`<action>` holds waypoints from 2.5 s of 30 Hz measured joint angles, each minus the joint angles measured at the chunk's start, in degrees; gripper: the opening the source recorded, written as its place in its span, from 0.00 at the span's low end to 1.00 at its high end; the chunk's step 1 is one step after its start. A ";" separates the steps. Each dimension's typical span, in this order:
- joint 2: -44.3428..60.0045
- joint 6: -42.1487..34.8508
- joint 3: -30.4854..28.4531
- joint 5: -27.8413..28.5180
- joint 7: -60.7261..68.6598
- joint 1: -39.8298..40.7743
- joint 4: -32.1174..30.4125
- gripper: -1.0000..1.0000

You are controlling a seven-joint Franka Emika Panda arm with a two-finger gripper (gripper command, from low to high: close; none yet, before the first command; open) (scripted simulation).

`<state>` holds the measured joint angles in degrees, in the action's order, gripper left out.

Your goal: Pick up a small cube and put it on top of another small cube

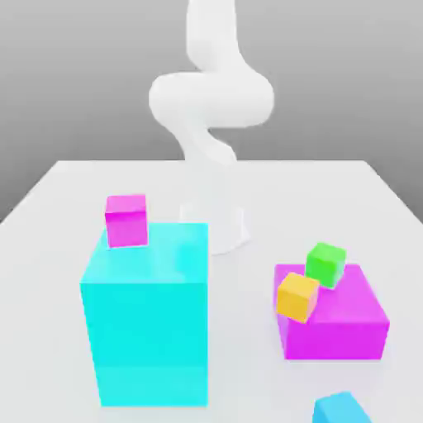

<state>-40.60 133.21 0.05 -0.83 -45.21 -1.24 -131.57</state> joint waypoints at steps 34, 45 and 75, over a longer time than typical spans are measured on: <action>70.38 23.91 3.64 5.59 -3.34 -13.05 4.17 0.00; 63.55 18.47 4.47 4.53 -2.68 -12.43 2.74 0.00; 9.45 -20.84 -13.71 9.16 -32.31 3.11 -11.23 0.00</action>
<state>-31.15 112.37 -13.66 8.32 -77.53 1.87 -142.80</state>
